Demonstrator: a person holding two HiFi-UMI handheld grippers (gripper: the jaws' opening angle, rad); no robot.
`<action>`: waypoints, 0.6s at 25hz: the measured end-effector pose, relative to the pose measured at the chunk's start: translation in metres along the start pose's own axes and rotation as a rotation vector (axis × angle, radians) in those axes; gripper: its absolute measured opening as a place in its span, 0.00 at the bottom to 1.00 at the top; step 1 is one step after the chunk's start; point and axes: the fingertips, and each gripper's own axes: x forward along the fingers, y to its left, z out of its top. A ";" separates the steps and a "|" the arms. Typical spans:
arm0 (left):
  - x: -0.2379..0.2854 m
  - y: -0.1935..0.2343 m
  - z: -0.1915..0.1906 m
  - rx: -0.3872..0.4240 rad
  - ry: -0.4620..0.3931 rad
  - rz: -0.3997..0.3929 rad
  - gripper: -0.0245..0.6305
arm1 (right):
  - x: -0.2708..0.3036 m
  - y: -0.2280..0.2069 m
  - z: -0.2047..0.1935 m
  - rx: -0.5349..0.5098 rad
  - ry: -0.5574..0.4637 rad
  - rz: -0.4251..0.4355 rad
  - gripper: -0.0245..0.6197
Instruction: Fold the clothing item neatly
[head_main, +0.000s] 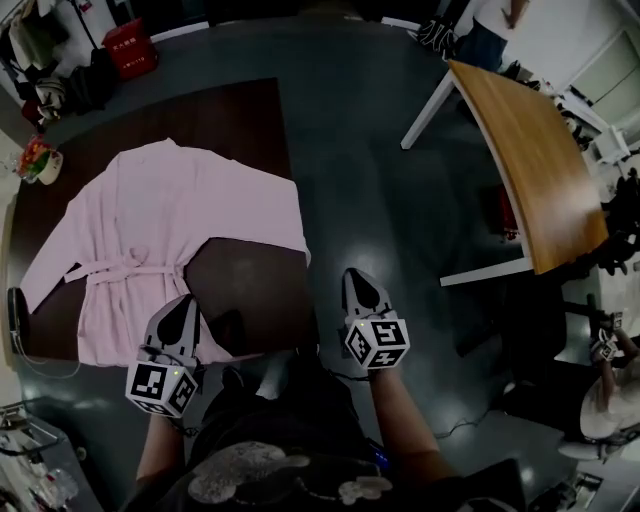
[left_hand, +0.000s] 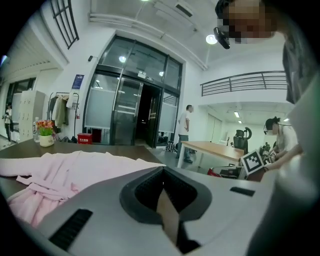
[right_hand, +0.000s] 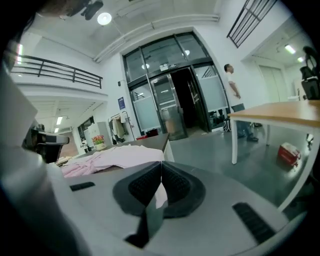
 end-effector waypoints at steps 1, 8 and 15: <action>0.007 -0.008 -0.002 -0.001 0.011 0.009 0.05 | 0.007 -0.005 -0.006 -0.002 0.016 0.026 0.03; 0.049 -0.041 -0.025 0.019 0.081 0.048 0.05 | 0.041 -0.023 -0.075 -0.048 0.153 0.148 0.03; 0.083 -0.034 -0.053 -0.004 0.132 0.033 0.05 | 0.072 -0.004 -0.128 -0.048 0.212 0.263 0.13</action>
